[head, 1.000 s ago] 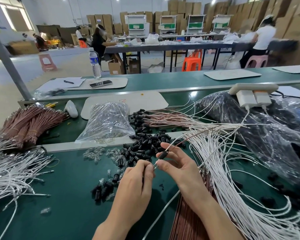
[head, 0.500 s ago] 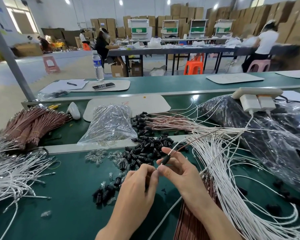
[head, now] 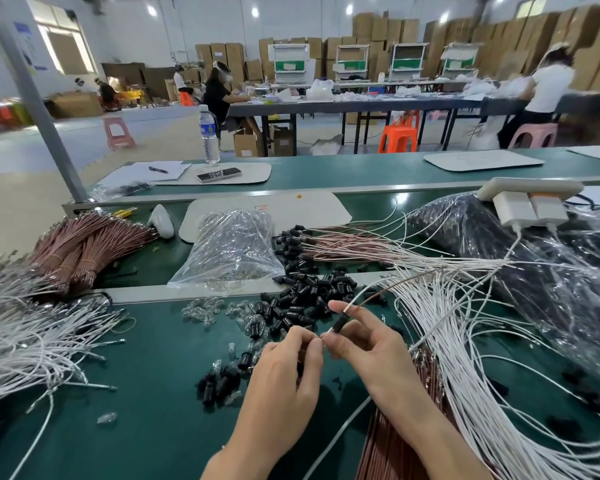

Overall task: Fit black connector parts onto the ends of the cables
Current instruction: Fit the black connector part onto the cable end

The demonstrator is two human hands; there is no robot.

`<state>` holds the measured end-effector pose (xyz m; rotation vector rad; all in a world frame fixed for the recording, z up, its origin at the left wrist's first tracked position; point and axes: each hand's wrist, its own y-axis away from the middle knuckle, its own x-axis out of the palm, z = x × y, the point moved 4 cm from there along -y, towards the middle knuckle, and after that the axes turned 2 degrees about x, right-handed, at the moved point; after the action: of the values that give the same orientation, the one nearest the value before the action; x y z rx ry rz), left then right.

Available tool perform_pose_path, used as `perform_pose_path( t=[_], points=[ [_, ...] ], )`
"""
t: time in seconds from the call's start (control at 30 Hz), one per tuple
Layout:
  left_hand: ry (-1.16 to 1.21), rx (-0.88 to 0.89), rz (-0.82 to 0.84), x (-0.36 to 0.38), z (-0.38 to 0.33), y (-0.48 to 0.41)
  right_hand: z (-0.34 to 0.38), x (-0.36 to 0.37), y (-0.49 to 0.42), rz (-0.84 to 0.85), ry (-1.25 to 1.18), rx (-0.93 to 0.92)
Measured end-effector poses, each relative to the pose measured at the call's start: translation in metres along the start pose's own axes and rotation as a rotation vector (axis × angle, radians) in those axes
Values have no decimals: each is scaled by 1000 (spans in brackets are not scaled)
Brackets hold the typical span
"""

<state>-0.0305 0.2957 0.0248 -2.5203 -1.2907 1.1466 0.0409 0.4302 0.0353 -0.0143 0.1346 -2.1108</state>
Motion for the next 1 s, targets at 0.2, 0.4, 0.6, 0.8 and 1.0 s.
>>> perform_pose_path(
  t=[0.2,0.4,0.6,0.8,1.0],
  points=[
    [-59,10,5,-2,-2,0,-3,4,0,44,-113,46],
    [-199,73,-34,-14,-11,-6,-8,1,-3,-18,-391,115],
    [-364,-127,-221,-74,37,-30,-13,-3,-6,-49,-491,142],
    [-656,-266,326,-73,73,-57,-15,-4,-8,-56,-520,148],
    [-679,-146,304,-58,68,-68,-16,-7,-10,-59,-618,165]
  ],
)
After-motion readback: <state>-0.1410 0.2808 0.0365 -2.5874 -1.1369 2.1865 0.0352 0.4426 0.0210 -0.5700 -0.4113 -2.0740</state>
